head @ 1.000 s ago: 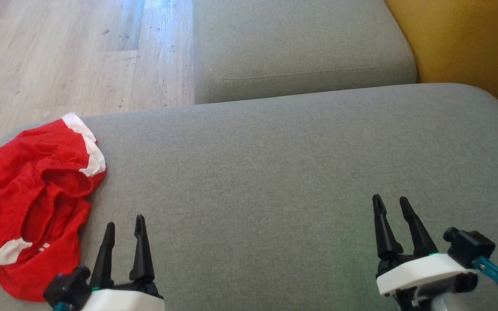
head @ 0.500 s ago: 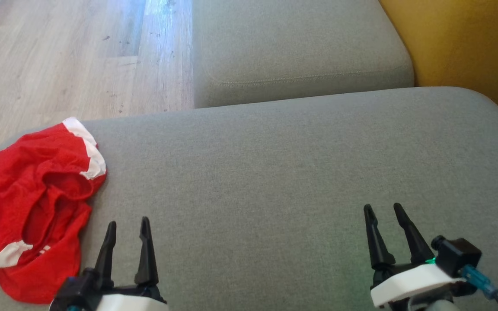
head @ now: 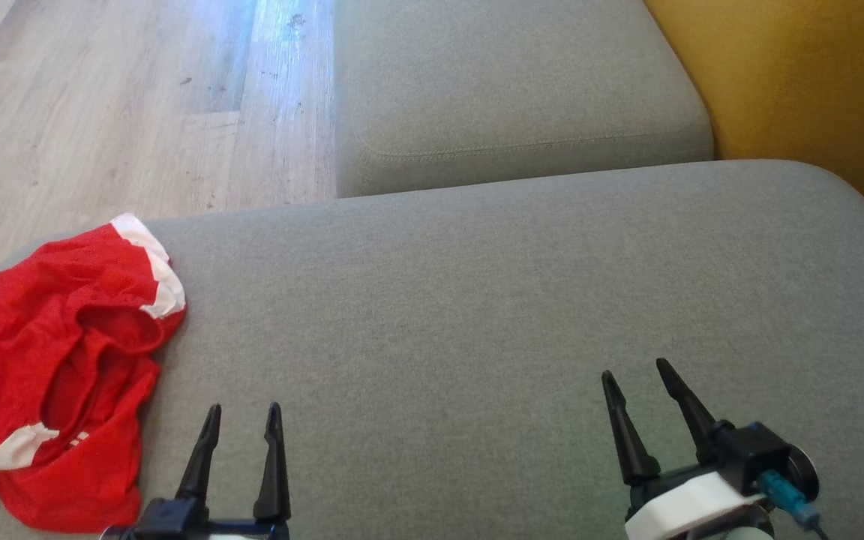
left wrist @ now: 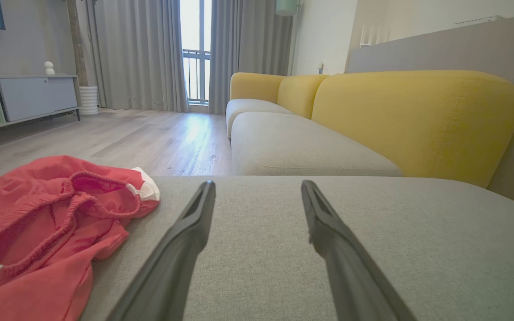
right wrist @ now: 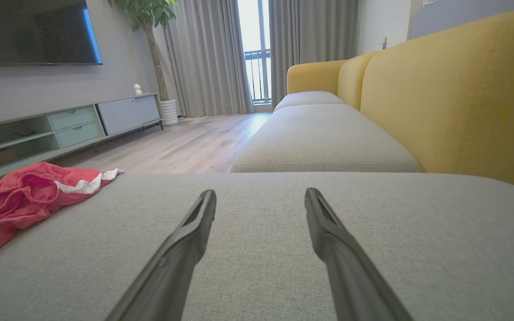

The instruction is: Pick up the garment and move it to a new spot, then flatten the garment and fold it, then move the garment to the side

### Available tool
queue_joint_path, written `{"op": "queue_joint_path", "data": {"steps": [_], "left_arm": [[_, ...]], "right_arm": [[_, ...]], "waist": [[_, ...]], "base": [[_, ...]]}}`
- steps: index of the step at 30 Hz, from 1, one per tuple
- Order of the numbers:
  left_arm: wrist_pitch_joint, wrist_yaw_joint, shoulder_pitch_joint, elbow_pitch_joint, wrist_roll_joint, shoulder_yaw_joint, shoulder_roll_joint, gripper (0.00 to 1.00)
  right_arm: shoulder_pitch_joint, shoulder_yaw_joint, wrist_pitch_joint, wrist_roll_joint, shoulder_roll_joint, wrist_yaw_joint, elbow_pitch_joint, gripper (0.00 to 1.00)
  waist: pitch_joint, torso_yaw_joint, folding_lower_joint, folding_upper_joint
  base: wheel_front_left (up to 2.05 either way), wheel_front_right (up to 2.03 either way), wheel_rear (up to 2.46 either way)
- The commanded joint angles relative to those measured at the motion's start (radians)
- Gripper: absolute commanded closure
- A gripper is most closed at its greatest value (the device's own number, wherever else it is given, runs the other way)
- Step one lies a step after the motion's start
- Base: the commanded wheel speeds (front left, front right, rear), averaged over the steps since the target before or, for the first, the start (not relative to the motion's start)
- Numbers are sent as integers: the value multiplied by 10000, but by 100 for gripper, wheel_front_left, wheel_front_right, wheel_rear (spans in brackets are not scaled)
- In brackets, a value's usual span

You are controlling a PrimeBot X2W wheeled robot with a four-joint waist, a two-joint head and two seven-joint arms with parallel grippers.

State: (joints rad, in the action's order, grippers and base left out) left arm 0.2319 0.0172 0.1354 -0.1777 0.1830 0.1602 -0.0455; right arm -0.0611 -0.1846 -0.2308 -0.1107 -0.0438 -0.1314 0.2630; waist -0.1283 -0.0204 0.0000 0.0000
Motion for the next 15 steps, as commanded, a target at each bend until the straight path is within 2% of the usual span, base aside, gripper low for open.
{"op": "queue_joint_path", "data": {"steps": [1, 5, 15], "left_arm": [[192, -69, -322, 304, -273, -232, -46, 0], [299, -124, -269, 224, -634, -186, -48, 0], [299, -73, -284, 98, -498, -233, -48, 0]], "right_arm": [[249, -262, -203, 294, -62, 7, -297, 0], [204, -325, -310, 778, -64, 7, -249, 0], [156, -189, -310, 740, -64, 7, -132, 0]], "waist": [[-10, 2, 0, 0], [-58, 5, 0, 0], [-93, 33, 0, 0]], "base": [[0, 0, 0], [0, 0, 0], [0, 0, 0]]}}
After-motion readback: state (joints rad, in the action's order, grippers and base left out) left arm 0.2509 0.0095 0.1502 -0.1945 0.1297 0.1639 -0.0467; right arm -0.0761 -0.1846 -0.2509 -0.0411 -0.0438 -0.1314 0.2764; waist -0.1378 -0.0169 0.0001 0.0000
